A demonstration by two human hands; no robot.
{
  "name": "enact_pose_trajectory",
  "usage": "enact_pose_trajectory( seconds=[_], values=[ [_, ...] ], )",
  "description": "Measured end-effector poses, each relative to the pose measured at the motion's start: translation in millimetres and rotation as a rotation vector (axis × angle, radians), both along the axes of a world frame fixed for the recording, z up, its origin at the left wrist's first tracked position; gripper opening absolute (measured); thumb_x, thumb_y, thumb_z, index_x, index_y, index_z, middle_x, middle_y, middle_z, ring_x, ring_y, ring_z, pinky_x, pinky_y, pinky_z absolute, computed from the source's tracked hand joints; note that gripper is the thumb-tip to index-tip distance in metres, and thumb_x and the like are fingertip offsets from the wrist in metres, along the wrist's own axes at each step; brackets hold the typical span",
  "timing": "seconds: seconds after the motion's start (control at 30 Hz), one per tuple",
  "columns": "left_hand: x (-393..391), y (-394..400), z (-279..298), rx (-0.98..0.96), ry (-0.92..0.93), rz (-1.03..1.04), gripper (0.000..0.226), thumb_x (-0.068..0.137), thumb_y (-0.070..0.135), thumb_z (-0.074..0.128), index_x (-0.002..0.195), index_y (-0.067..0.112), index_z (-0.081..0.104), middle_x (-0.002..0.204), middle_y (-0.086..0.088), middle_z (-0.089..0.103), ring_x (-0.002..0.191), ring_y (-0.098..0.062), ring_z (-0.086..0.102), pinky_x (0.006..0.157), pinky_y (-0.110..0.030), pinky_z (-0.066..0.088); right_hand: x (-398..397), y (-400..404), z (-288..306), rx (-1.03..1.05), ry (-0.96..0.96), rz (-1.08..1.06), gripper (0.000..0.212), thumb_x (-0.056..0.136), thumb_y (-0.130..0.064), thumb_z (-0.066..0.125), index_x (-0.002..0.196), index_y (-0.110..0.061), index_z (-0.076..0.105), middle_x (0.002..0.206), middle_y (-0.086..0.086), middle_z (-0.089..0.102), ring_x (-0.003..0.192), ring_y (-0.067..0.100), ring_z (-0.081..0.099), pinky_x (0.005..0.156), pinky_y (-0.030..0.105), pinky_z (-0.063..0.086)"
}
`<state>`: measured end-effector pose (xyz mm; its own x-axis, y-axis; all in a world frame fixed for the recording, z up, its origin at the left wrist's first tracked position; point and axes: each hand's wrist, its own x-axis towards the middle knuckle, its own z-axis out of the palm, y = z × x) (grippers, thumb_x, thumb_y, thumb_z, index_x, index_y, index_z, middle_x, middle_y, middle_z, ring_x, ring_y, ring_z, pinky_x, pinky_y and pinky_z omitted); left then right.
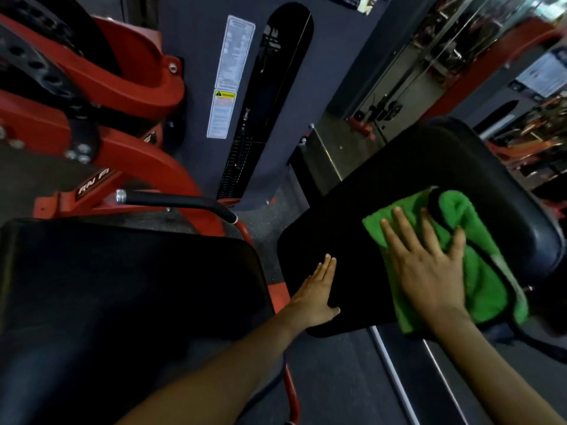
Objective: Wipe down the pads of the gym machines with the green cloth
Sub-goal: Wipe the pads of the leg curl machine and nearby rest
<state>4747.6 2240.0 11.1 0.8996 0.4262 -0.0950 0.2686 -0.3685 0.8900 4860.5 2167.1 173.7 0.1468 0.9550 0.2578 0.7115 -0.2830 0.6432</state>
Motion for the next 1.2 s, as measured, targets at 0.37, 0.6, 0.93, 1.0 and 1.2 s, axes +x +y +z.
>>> enact_pose_trajectory(
  seconds=[0.37,0.6,0.93,1.0,1.2],
  values=[
    [10.9,8.0,53.5,0.097,-0.11,-0.046,0.103,0.082,0.01,0.069,0.151,0.01,-0.008,0.157,-0.005,-0.023,0.146,-0.031,0.008,0.113,-0.032,0.026,5.1,-52.0,18.9,0.142,-0.037,0.039,0.046,0.096,-0.033,0.036,0.137,-0.02,0.051,0.144,0.004,0.046,0.127,0.028,0.044,0.103,0.057,0.019],
    [28.2,10.5,107.3,0.36,-0.167,-0.1,0.101,0.084,0.02,0.067,0.151,0.012,-0.009,0.157,-0.009,-0.022,0.144,-0.041,-0.006,0.118,-0.05,0.006,11.2,-43.1,31.6,0.71,0.132,-0.226,0.049,0.099,-0.048,0.037,0.144,-0.028,0.04,0.152,0.009,0.034,0.138,0.04,0.023,0.097,0.069,0.029],
    [67.6,28.7,203.3,0.984,-0.454,-0.331,0.091,0.076,0.019,0.059,0.151,0.005,0.009,0.158,-0.004,-0.006,0.147,-0.022,-0.005,0.118,-0.04,0.002,-5.0,-23.3,-5.8,1.199,0.315,-0.31,0.054,0.099,-0.046,0.032,0.145,-0.016,0.028,0.149,0.018,0.032,0.137,0.04,0.024,0.097,0.065,0.037],
    [72.1,26.7,202.1,0.967,-0.451,-0.34,0.091,0.076,0.024,0.054,0.151,0.007,0.005,0.159,-0.005,-0.005,0.145,-0.018,-0.011,0.119,-0.041,0.001,-4.0,-22.4,-11.4,1.245,0.324,-0.283,0.053,0.099,-0.045,0.033,0.144,-0.016,0.029,0.149,0.015,0.028,0.137,0.04,0.025,0.098,0.063,0.037],
    [81.6,28.3,183.1,1.033,-0.526,-0.273,0.097,0.076,0.043,0.05,0.15,0.002,0.001,0.158,-0.009,-0.003,0.146,-0.026,-0.009,0.118,-0.045,-0.003,0.7,-22.9,-34.5,1.332,0.339,-0.175,0.049,0.1,-0.042,0.033,0.144,-0.024,0.023,0.148,0.014,0.025,0.136,0.041,0.027,0.106,0.056,0.033]
  ],
)
